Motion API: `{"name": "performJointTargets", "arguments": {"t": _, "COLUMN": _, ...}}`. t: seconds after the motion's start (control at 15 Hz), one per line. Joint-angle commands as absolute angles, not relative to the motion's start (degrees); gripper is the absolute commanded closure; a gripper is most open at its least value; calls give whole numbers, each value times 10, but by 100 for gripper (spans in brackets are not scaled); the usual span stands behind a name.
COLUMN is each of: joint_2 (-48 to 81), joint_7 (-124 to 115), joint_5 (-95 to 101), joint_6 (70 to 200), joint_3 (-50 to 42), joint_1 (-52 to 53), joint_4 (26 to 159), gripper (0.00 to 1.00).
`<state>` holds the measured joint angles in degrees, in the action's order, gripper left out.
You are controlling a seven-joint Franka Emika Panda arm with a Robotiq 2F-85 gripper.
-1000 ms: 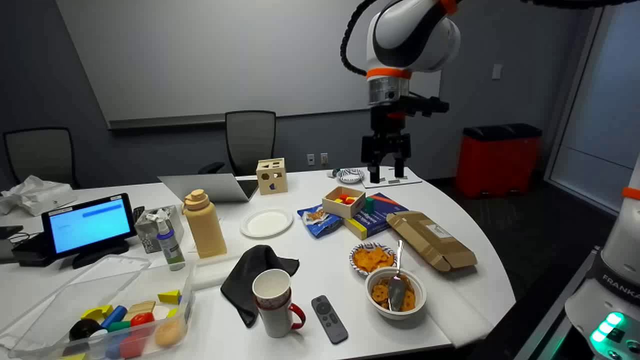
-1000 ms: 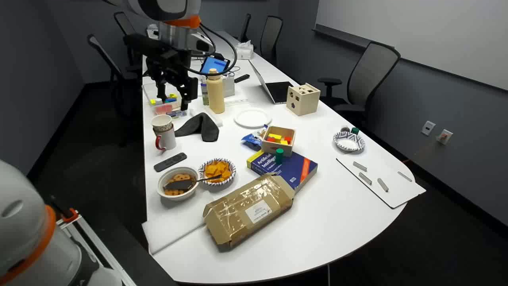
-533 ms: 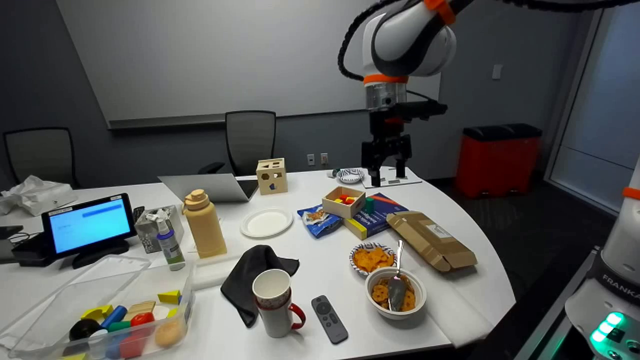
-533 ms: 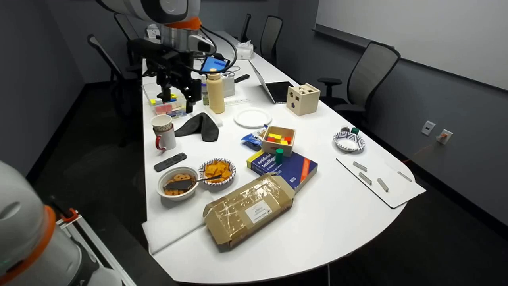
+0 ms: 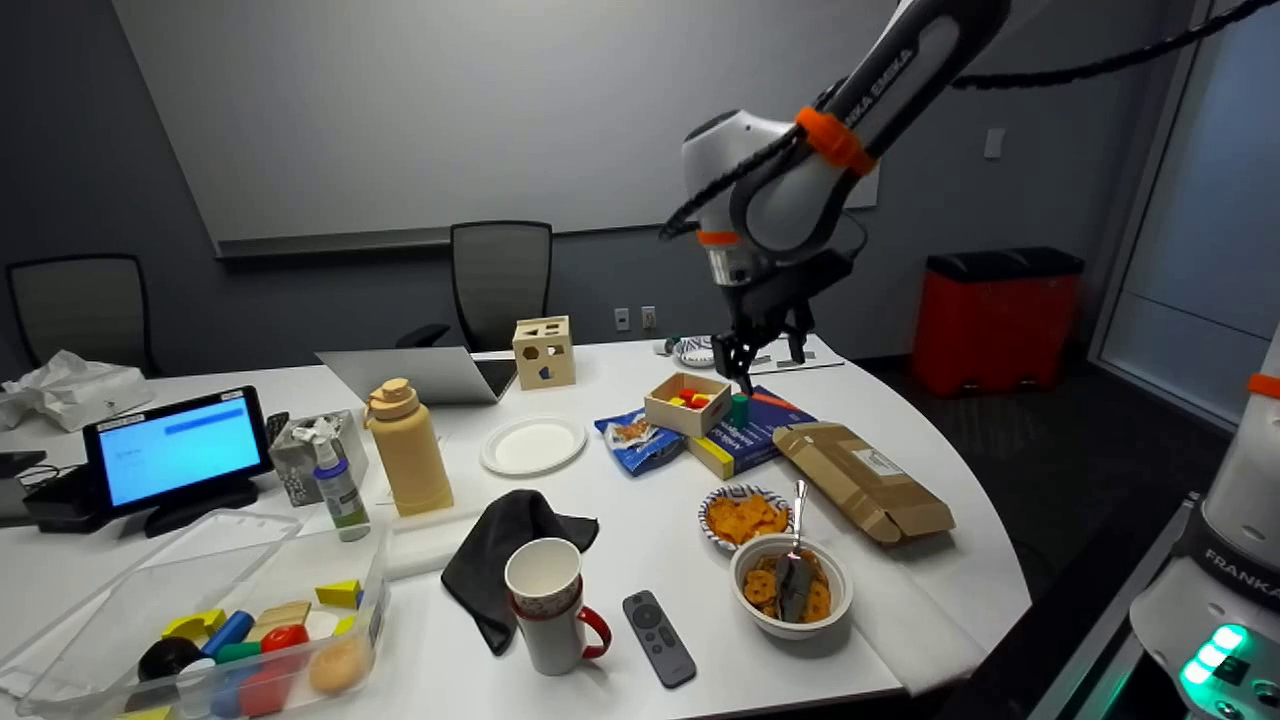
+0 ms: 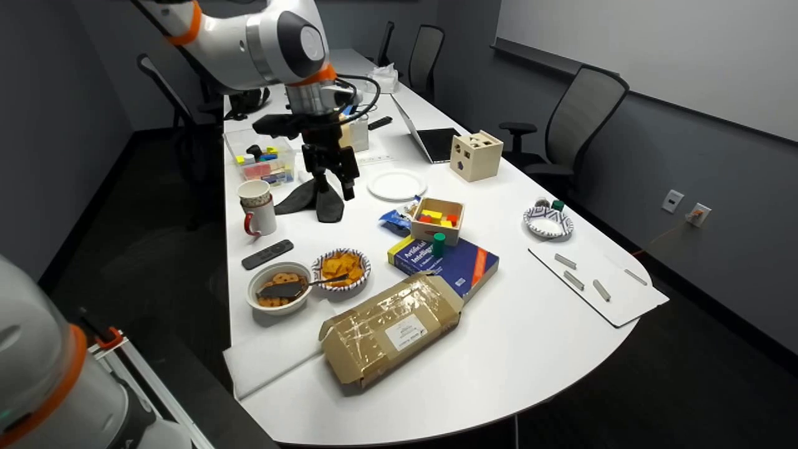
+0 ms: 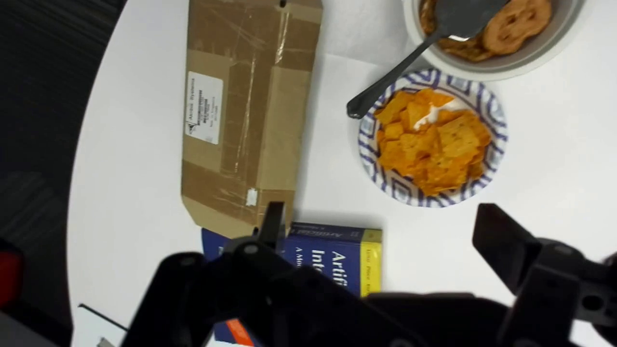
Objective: Open the cardboard box
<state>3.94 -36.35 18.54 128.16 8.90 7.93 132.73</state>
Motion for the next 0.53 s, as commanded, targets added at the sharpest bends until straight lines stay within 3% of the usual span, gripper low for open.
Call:
{"name": "performJointTargets", "arguments": {"t": 0.0, "joint_2": 146, "joint_7": -491, "joint_5": 289, "joint_6": 1258, "joint_3": 63, "joint_1": 99, "joint_4": 1265, "gripper": 0}}
{"name": "performJointTargets", "arguments": {"t": 0.47, "joint_2": 287, "joint_7": -568, "joint_5": 304, "joint_6": 1263, "joint_3": -3, "joint_1": 138, "joint_4": 1201, "gripper": 0}}
